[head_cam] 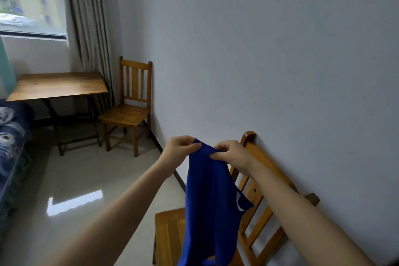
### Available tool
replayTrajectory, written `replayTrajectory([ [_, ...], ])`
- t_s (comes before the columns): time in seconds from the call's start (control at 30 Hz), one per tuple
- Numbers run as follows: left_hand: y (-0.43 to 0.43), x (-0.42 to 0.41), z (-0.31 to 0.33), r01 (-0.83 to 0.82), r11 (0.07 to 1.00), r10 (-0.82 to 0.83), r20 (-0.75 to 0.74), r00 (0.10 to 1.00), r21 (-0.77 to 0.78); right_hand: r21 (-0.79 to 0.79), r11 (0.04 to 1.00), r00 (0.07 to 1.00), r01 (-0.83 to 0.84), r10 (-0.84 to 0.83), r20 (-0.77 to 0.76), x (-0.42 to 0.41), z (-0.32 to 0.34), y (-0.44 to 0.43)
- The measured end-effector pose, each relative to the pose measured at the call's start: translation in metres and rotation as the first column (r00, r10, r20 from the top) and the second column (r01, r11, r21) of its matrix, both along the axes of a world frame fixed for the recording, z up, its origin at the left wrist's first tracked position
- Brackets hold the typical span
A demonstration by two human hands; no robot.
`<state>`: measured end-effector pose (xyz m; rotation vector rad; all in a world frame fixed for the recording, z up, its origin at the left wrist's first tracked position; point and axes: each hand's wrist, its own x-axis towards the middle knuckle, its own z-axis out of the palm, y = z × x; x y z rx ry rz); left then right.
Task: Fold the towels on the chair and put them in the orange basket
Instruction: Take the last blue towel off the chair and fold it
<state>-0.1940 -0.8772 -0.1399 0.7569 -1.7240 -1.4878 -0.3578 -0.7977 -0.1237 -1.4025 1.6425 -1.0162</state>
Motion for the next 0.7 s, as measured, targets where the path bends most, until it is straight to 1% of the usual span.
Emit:
replayTrajectory([
  [0.07, -0.003, 0.003, 0.004, -0.021, 0.999, 0.02, -0.015, 1.0, -0.024, 0.072, 0.997, 0.999, -0.037, 0.035, 0.019, 0.001, -0.011, 0.0],
  [0.13, -0.006, 0.004, 0.013, -0.033, 0.998, 0.032, -0.032, 0.999, -0.052, 0.152, 0.987, 0.997, -0.052, 0.059, -0.042, 0.002, -0.029, 0.0],
  [0.2, -0.011, 0.007, 0.024, -0.055, 0.997, 0.052, -0.066, 0.996, -0.055, 0.196, 0.98, 0.994, -0.033, 0.053, -0.099, -0.002, -0.048, 0.0],
  [0.27, -0.019, 0.013, 0.032, -0.085, 0.996, 0.081, -0.099, 0.992, -0.037, 0.219, 0.976, 0.992, -0.006, 0.033, -0.118, -0.012, -0.061, 0.002],
  [0.33, -0.029, 0.024, 0.036, -0.127, 0.991, 0.122, -0.107, 0.987, -0.04, 0.248, 0.968, 0.989, 0.025, 0.012, -0.147, -0.024, -0.067, 0.003],
  [0.4, -0.037, 0.034, 0.038, -0.182, 0.983, 0.177, -0.116, 0.977, -0.032, 0.283, 0.957, 0.977, 0.06, 0.002, -0.213, -0.038, -0.069, 0.003],
  [0.5, -0.049, 0.044, 0.037, -0.258, 0.966, 0.26, -0.148, 0.954, 0.035, 0.331, 0.939, 0.953, 0.093, 0.012, -0.303, -0.061, -0.071, 0.001],
  [0.57, -0.056, 0.045, 0.034, -0.294, 0.953, 0.301, -0.152, 0.941, 0.067, 0.298, 0.946, 0.96, 0.125, -0.039, -0.278, -0.075, -0.069, -0.001],
  [0.63, -0.06, 0.044, 0.032, -0.315, 0.945, 0.325, -0.147, 0.934, 0.09, 0.228, 0.957, 0.975, 0.179, -0.142, -0.173, -0.087, -0.062, -0.006],
  [0.7, -0.065, 0.041, 0.032, -0.362, 0.926, 0.375, -0.146, 0.915, 0.11, 0.155, 0.954, 0.966, 0.258, -0.252, -0.055, -0.098, -0.047, -0.015],
])
